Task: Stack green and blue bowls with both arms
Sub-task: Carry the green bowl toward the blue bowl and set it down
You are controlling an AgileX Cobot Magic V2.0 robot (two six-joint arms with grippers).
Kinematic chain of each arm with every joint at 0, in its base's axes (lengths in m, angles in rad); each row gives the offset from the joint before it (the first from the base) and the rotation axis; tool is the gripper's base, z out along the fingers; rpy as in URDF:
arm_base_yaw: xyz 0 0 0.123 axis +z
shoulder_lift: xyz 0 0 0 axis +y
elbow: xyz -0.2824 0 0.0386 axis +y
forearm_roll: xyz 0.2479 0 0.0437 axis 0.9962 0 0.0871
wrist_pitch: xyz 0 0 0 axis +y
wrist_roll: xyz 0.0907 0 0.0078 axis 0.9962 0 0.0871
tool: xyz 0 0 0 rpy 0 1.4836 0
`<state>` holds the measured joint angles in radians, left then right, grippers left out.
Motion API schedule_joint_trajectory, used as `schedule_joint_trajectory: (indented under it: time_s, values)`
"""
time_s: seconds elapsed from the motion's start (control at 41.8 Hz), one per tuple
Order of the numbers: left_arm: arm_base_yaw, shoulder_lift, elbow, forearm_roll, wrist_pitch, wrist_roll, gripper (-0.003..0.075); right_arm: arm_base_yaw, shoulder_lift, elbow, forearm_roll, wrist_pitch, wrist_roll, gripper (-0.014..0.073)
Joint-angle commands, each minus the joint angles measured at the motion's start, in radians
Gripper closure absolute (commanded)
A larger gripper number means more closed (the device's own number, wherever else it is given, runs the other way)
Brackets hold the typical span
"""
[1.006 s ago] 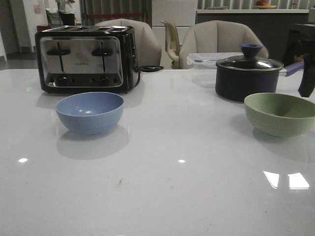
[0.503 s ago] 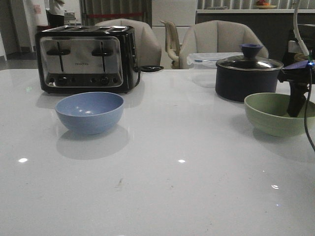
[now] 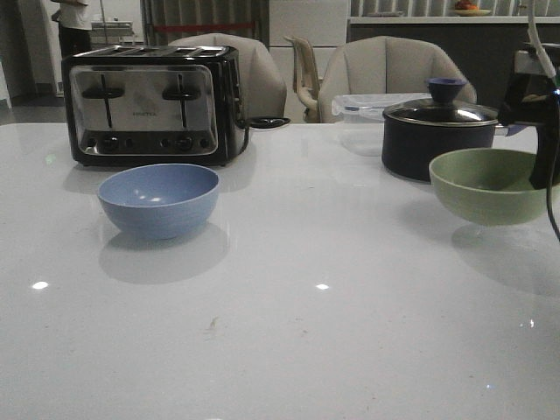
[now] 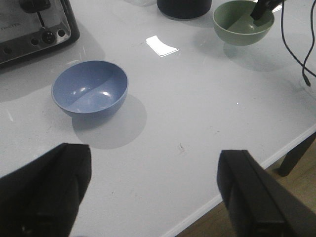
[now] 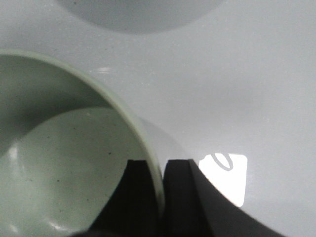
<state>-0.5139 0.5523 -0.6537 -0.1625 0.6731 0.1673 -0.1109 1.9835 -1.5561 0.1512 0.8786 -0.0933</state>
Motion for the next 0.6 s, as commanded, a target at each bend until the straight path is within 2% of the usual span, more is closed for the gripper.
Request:
schedule_joint_trajectory:
  time_s: [0.0,0.215,0.431,0.575]
  values:
    - [-0.008,0.01,-0.029,-0.018,-0.081,0.001,0.014,0.051,-0.135,-0.033,0.017,-0.006,-0.054,0.0508]
    - [-0.008,0.01,-0.029,-0.018,-0.081,0.001,0.014,0.248,-0.229,-0.033,0.028,-0.009,-0.087,0.0508]
    - [-0.008,0.01,-0.029,-0.018,-0.081,0.001,0.014,0.432,-0.209,-0.03,0.051,-0.018,-0.087,0.0508]
    - [-0.008,0.01,-0.029,-0.018,-0.081,0.001,0.014,0.506,-0.16,-0.03,0.086,-0.02,-0.087,0.0508]
